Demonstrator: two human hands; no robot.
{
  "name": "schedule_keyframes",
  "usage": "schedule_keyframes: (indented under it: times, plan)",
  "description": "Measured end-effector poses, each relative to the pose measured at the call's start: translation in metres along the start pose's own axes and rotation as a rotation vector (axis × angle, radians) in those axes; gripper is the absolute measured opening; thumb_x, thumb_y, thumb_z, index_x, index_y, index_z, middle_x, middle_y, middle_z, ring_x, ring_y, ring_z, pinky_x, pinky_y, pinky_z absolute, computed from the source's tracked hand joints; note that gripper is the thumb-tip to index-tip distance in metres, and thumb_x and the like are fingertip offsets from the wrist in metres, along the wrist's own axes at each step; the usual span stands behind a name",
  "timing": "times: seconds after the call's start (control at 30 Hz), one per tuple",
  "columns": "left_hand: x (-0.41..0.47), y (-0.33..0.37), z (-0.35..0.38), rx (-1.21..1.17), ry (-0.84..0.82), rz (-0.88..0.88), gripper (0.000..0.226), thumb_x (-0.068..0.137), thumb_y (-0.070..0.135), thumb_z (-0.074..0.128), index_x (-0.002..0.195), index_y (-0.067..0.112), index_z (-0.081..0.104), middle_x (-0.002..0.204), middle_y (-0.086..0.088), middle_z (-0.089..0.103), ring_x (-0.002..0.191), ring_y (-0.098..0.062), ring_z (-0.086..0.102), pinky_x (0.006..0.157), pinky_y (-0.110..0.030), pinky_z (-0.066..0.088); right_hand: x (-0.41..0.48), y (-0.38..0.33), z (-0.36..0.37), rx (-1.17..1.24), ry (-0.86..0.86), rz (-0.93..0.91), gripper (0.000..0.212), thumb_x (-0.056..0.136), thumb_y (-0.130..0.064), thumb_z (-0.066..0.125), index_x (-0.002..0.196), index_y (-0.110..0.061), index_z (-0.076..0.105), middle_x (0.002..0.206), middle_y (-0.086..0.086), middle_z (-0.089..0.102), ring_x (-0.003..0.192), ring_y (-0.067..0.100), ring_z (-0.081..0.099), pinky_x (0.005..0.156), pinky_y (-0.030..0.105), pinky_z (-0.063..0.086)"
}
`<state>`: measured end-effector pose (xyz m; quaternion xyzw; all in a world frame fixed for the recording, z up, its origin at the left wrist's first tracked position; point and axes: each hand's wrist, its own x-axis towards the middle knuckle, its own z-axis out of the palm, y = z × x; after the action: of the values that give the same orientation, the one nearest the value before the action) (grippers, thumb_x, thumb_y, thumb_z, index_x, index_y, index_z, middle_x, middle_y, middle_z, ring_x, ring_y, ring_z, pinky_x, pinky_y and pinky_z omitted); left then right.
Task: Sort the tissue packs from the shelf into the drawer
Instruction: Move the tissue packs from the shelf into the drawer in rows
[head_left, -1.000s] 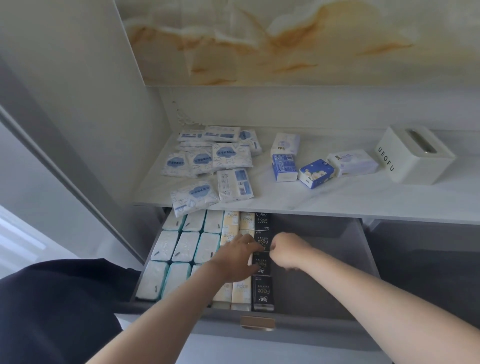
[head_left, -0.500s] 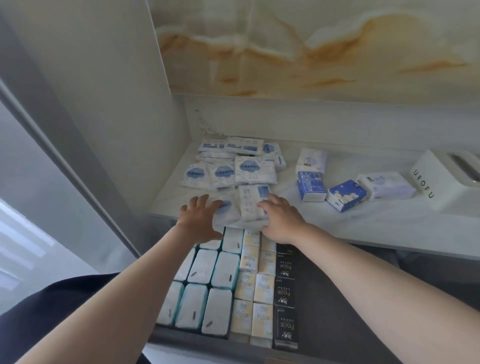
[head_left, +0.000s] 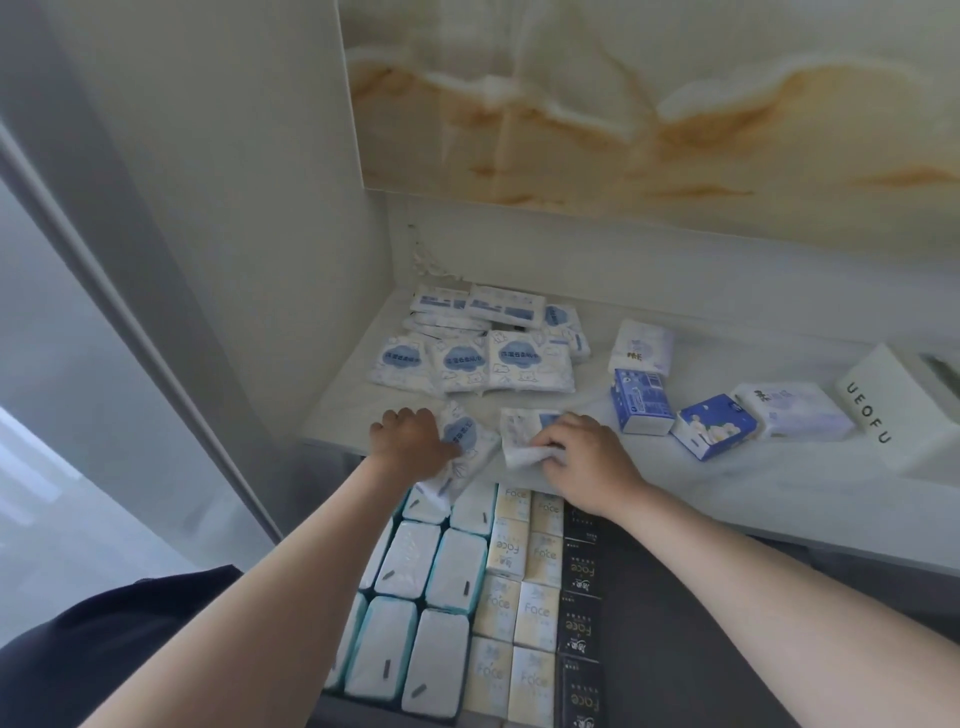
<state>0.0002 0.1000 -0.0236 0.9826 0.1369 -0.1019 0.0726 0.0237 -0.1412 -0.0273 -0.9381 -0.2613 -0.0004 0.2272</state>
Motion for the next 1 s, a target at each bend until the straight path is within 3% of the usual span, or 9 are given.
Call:
schedule_keyframes:
  times: [0.13,0.2,0.33,0.43,0.53,0.63,0.73,0.87,1.0]
  plan:
    - [0.001,0.006,0.001,-0.301,-0.081,-0.031,0.064,0.09,0.047,0.062,0.134,0.006,0.042,0.13,-0.017,0.048,0.121,-0.033,0.047,0.095,-0.037,0.042,0.007,-0.012,-0.029,0.259,0.13,0.096,0.024,0.094,-0.019,0.062,0.117,-0.015,0.067,0.109,-0.01,0.063,0.101,0.012,0.058,0.083,0.025,0.042]
    - [0.0,0.009,-0.004,-0.498,-0.116,-0.037,0.06,0.086,0.036,0.07,0.13,0.006,0.044,0.127,-0.015,0.053,0.115,-0.031,0.052,0.089,-0.035,0.043,0.015,-0.021,-0.044,0.413,0.167,0.147,0.019,0.091,-0.024,0.061,0.108,-0.019,0.07,0.102,-0.009,0.068,0.095,0.016,0.063,0.079,0.03,0.045]
    - [-0.002,0.019,-0.022,-0.839,-0.113,-0.054,0.026,0.088,0.02,0.067,0.108,0.013,0.054,0.104,-0.004,0.058,0.102,-0.027,0.056,0.086,-0.033,0.046,0.03,-0.035,-0.059,0.668,0.001,0.209,0.013,0.094,-0.01,0.06,0.097,-0.019,0.07,0.09,0.003,0.072,0.082,0.022,0.068,0.068,0.032,0.052]
    - [-0.002,0.021,-0.033,-0.972,-0.228,-0.044,0.045,0.078,0.028,0.067,0.121,0.016,0.059,0.113,-0.004,0.066,0.105,-0.027,0.061,0.097,-0.043,0.05,0.037,-0.037,-0.055,0.571,-0.093,0.227,0.016,0.096,-0.012,0.059,0.108,-0.015,0.07,0.102,0.007,0.072,0.093,0.025,0.069,0.075,0.037,0.055]
    - [-0.007,0.021,-0.032,-1.174,-0.381,0.045,0.052,0.079,0.047,0.061,0.122,0.019,0.062,0.115,-0.006,0.07,0.108,-0.028,0.065,0.1,-0.047,0.05,0.041,-0.035,-0.044,0.412,-0.023,0.249,0.03,0.096,-0.021,0.062,0.126,-0.018,0.064,0.126,-0.003,0.063,0.118,0.016,0.056,0.09,0.027,0.04]
    - [-0.021,0.029,-0.025,-1.133,-0.449,0.229,0.051,0.081,0.049,0.073,0.122,0.022,0.061,0.114,0.003,0.072,0.105,-0.017,0.068,0.095,-0.038,0.054,0.038,-0.032,-0.033,0.402,0.005,0.261,0.03,0.095,-0.023,0.064,0.125,-0.017,0.064,0.131,-0.001,0.062,0.123,0.017,0.054,0.091,0.023,0.035]
    - [-0.022,0.033,-0.014,-1.065,-0.263,0.229,0.035,0.081,0.021,0.078,0.112,0.018,0.063,0.104,0.0,0.072,0.095,-0.015,0.07,0.091,-0.044,0.056,0.032,-0.03,-0.024,0.341,0.02,0.273,0.03,0.094,-0.024,0.065,0.123,-0.018,0.062,0.129,-0.001,0.058,0.12,0.015,0.053,0.088,0.021,0.033]
    - [-0.022,0.037,-0.014,-1.148,-0.326,0.28,0.038,0.084,0.005,0.07,0.118,0.019,0.058,0.111,-0.005,0.071,0.1,-0.02,0.07,0.093,-0.046,0.055,0.024,-0.026,-0.035,0.385,-0.065,0.263,0.059,0.084,-0.018,0.065,0.139,-0.028,0.045,0.134,-0.005,0.047,0.123,0.015,0.046,0.097,0.027,0.039]
    - [-0.035,0.06,-0.017,-1.153,-0.336,0.303,0.049,0.085,0.006,0.068,0.129,0.018,0.05,0.118,-0.006,0.066,0.106,-0.021,0.066,0.095,-0.045,0.054,0.01,-0.018,-0.065,0.475,-0.27,0.293,0.061,0.079,-0.02,0.078,0.131,-0.031,0.048,0.112,-0.009,0.062,0.097,0.015,0.065,0.068,0.029,0.055]
